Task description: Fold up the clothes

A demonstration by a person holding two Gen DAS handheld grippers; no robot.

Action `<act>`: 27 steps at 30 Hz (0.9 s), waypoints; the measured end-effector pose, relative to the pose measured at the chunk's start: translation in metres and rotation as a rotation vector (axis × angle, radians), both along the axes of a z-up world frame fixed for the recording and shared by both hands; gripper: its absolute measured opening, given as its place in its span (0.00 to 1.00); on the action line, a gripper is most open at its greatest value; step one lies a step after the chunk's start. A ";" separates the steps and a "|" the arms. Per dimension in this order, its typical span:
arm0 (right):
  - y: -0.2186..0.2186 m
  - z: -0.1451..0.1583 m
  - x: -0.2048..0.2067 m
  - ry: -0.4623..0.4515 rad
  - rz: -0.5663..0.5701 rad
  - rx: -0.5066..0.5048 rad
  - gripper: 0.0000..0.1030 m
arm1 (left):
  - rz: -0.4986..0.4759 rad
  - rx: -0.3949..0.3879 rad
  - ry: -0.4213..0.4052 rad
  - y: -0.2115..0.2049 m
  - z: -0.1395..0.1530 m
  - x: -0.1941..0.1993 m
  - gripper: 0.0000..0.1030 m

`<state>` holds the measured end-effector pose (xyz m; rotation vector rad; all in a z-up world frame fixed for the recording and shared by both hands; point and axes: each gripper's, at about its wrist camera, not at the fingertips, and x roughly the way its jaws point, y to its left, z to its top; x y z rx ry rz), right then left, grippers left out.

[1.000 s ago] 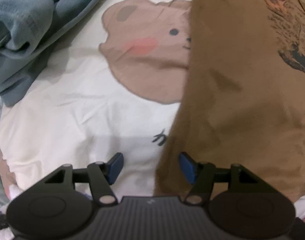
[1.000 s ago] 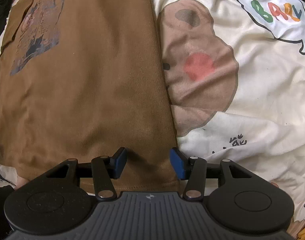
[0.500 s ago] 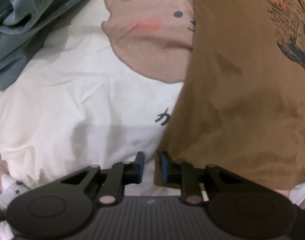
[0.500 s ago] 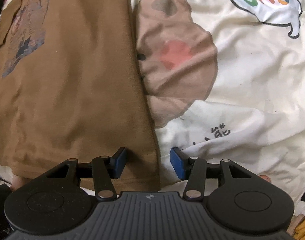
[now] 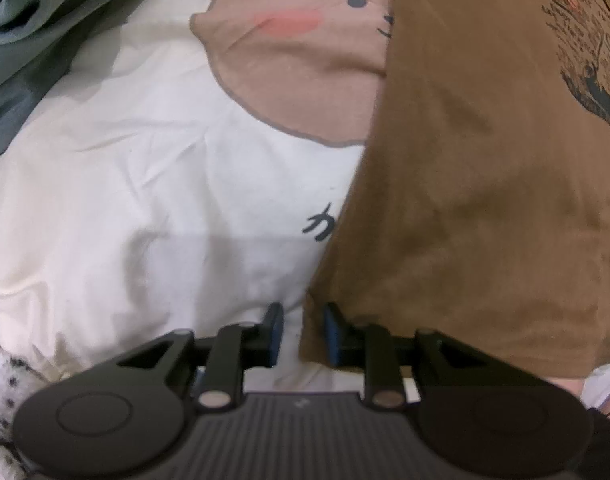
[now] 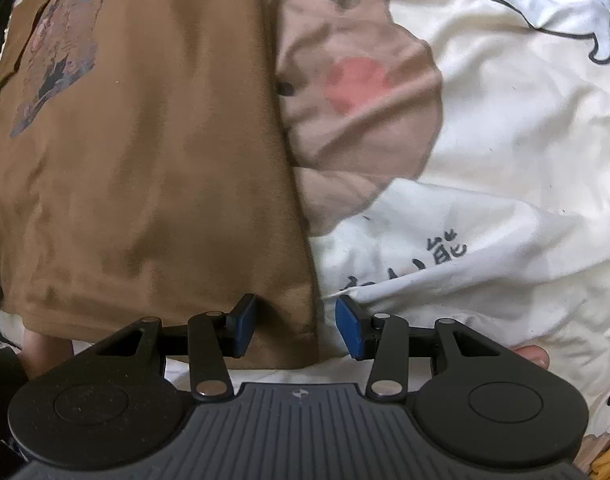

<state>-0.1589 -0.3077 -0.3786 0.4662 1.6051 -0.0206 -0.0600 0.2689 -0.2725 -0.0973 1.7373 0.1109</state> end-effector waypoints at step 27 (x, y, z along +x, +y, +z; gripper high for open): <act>-0.003 0.086 0.006 -0.088 0.054 0.086 0.05 | 0.049 -0.125 -0.170 0.035 0.108 -0.028 0.04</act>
